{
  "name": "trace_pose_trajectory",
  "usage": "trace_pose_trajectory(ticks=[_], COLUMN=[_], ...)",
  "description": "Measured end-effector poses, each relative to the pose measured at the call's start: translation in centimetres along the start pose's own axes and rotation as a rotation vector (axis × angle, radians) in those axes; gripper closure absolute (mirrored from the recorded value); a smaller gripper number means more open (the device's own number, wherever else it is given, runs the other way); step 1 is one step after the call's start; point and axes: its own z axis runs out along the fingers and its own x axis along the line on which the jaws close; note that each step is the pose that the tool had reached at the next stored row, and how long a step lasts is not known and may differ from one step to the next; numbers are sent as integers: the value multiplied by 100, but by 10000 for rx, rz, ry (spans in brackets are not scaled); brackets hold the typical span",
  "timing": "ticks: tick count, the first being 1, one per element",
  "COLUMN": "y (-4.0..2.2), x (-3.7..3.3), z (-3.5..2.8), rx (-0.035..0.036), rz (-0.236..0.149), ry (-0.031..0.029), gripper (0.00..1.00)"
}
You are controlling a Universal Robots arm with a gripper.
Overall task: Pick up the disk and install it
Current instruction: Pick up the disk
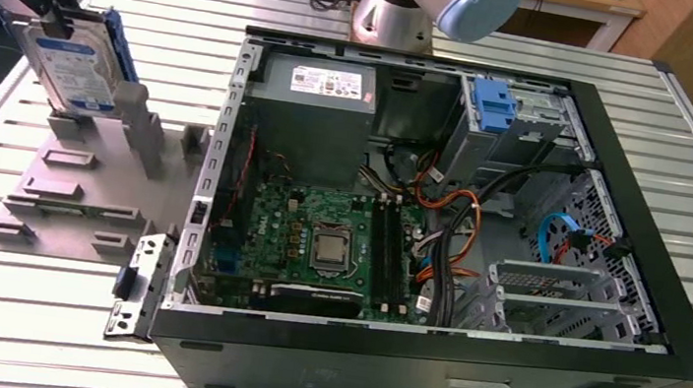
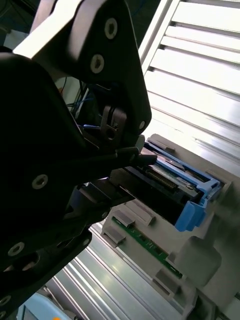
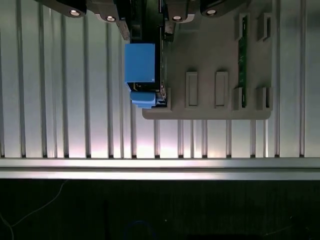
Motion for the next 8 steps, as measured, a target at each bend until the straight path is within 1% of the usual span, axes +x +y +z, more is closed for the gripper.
trace_pose_trajectory(ticks=[2,4,8], y=[1,2,2], x=[-5,-7,-7], z=[-74,-116,-118], rx=[0,-1,2], rz=[0,0,-1], ry=[0,1,1], gripper=[65,65,65])
